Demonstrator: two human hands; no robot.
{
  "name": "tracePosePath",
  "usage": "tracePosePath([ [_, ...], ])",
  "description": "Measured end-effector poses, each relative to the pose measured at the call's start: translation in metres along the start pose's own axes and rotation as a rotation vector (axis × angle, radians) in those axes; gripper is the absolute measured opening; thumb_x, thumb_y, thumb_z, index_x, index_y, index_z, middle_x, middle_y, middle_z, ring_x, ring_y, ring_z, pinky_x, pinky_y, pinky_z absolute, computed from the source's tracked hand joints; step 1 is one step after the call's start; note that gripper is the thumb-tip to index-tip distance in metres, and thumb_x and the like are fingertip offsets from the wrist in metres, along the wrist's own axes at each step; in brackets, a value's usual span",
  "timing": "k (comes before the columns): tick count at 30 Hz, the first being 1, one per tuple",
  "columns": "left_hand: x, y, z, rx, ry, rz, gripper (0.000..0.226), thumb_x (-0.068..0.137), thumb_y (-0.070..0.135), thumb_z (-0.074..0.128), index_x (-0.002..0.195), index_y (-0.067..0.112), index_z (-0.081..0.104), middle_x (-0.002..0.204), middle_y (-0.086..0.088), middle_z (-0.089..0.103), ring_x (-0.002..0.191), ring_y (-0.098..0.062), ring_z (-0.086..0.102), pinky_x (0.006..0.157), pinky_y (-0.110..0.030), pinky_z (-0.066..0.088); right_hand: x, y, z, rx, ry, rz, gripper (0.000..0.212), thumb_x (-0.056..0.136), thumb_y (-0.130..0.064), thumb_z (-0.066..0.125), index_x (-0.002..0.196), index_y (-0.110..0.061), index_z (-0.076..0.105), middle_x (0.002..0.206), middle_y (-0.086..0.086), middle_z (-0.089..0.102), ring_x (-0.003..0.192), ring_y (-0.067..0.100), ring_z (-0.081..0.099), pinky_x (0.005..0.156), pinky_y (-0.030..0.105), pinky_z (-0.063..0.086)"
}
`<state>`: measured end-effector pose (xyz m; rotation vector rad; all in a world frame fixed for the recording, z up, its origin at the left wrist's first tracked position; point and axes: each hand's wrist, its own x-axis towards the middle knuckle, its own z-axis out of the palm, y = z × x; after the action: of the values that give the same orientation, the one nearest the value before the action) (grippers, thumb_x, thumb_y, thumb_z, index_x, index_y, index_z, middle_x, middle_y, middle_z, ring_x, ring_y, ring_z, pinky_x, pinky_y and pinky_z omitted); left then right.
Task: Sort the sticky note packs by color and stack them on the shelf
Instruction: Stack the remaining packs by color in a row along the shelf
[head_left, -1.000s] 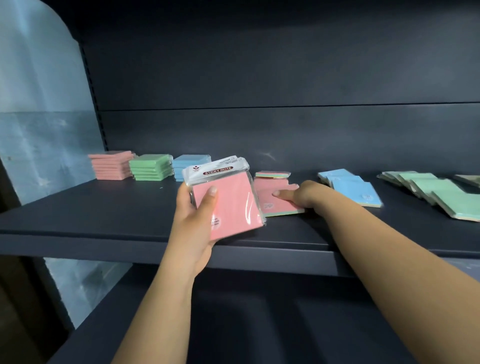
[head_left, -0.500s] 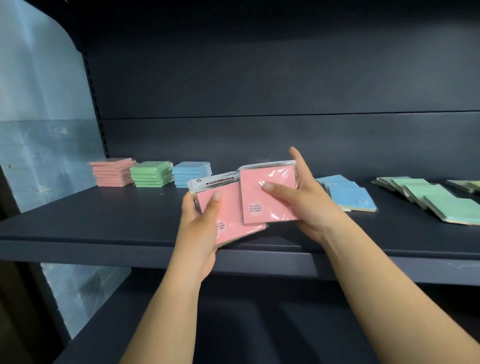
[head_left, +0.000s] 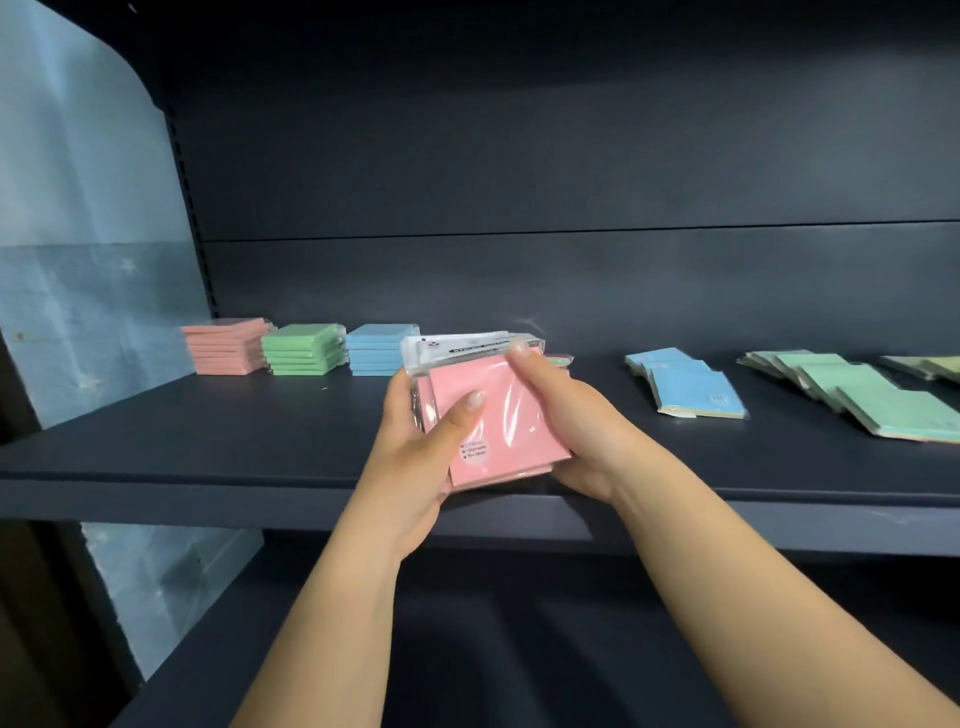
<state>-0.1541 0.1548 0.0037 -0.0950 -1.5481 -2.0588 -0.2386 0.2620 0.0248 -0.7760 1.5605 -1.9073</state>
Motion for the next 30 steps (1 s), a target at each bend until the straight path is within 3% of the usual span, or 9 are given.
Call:
tracePosePath([
  [3,-0.003,0.000,0.000,-0.023,-0.040,-0.013,0.031,0.076,0.021,0.060,0.105,0.030,0.052,0.098,0.009,0.070,0.087,-0.010,0.068,0.066,-0.029,0.057,-0.002,0.003,0.001,-0.067,-0.036,-0.052,0.029,0.093,-0.042,0.046,0.096,-0.021,0.065,0.086,-0.002,0.073,0.086,0.017,0.068,0.088,0.034,0.051],
  [6,-0.004,-0.003,0.004,-0.076,0.003,-0.012,0.022,0.090,0.016,0.052,0.102,0.034,0.053,0.092,0.011,0.071,0.083,-0.008,0.068,0.070,-0.032,0.057,-0.004,0.003,0.009,-0.146,0.001,-0.193,0.025,0.096,-0.036,0.043,0.096,-0.020,0.063,0.077,-0.009,0.071,0.074,0.009,0.067,0.071,0.023,0.053],
  [12,-0.004,-0.004,0.004,-0.004,0.047,0.045,0.027,0.078,0.030,0.059,0.103,0.032,0.050,0.099,0.010,0.067,0.090,-0.010,0.066,0.079,-0.036,0.055,-0.005,0.004,0.013,-0.189,0.011,-0.221,0.029,0.096,-0.035,0.045,0.108,-0.015,0.063,0.094,-0.002,0.070,0.086,0.014,0.066,0.084,0.031,0.050],
  [16,-0.001,-0.004,0.001,0.035,0.017,0.075,0.035,0.068,0.035,0.060,0.102,0.035,0.049,0.100,0.012,0.067,0.094,-0.010,0.064,0.081,-0.036,0.054,-0.006,-0.004,0.011,-0.144,-0.008,-0.171,0.028,0.095,-0.035,0.047,0.105,-0.015,0.064,0.090,-0.002,0.071,0.082,0.014,0.067,0.080,0.028,0.052],
  [22,0.013,-0.007,-0.001,0.085,0.019,0.073,0.023,0.080,0.028,0.059,0.099,0.036,0.049,0.090,0.018,0.067,0.091,-0.009,0.063,0.082,-0.038,0.051,0.003,0.000,0.015,-0.223,0.097,-0.195,0.038,0.094,-0.040,0.048,0.114,-0.010,0.061,0.104,0.007,0.070,0.089,0.020,0.066,0.088,0.037,0.051],
  [24,0.018,-0.008,-0.001,0.111,0.028,0.063,0.018,0.088,0.023,0.056,0.099,0.035,0.048,0.094,0.015,0.065,0.090,-0.008,0.062,0.082,-0.037,0.051,0.009,-0.003,0.011,-0.215,0.071,-0.135,0.037,0.095,-0.042,0.044,0.106,-0.013,0.063,0.098,0.003,0.072,0.087,0.019,0.066,0.091,0.038,0.049],
  [26,0.023,-0.007,-0.005,0.167,0.039,0.081,0.017,0.088,0.024,0.056,0.100,0.034,0.047,0.097,0.016,0.063,0.093,-0.006,0.061,0.084,-0.035,0.050,0.016,-0.011,0.002,-0.066,0.025,-0.033,0.041,0.096,-0.046,0.037,0.094,-0.015,0.065,0.086,0.000,0.070,0.079,0.015,0.063,0.083,0.031,0.049],
  [28,0.030,-0.005,-0.010,0.192,0.078,0.090,0.016,0.089,0.026,0.056,0.099,0.035,0.047,0.099,0.017,0.062,0.094,-0.006,0.060,0.087,-0.035,0.049,0.028,-0.020,-0.013,-0.033,0.176,-0.013,0.041,0.095,-0.045,0.041,0.091,-0.010,0.062,0.084,0.004,0.061,0.071,0.015,0.053,0.066,0.025,0.042],
  [30,0.036,-0.004,-0.017,0.201,0.142,0.095,0.015,0.089,0.025,0.056,0.097,0.035,0.047,0.099,0.016,0.061,0.094,-0.007,0.059,0.086,-0.034,0.049,0.043,-0.024,-0.032,-0.420,0.407,0.001,0.035,0.094,-0.036,0.051,0.097,-0.003,0.061,0.090,0.008,0.055,0.071,0.017,0.048,0.060,0.023,0.039],
])
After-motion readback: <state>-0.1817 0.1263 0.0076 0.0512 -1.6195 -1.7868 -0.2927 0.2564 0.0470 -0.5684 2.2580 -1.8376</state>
